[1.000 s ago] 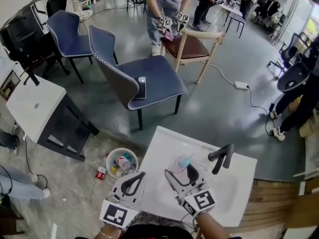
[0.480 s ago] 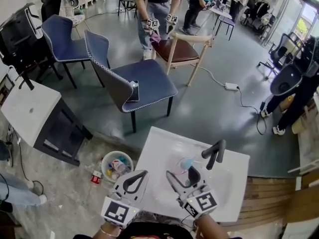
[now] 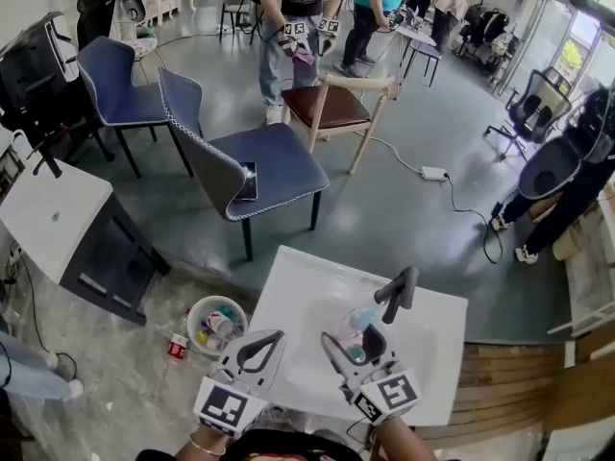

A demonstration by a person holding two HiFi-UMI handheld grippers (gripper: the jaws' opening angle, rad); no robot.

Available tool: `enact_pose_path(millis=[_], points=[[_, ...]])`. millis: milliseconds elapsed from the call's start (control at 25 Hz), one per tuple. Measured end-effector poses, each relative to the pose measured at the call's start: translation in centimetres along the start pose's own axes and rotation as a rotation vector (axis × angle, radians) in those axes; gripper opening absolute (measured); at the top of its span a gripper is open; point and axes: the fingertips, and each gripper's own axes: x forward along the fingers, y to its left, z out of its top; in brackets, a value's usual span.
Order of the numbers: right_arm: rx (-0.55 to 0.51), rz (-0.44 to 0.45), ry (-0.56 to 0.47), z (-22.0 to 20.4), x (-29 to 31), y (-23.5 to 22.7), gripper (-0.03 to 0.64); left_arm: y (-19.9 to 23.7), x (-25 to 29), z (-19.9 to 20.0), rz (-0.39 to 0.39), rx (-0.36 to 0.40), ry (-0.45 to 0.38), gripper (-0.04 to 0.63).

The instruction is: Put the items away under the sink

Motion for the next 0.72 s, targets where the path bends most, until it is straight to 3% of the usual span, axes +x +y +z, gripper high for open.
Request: enact_pose_path(millis=[720], points=[[-0.018,0.060,-0.012,0.2,-8.4,1.4,0.321,-8.0,-2.3,0.8,0.023,0.028,-0.022,0.006]])
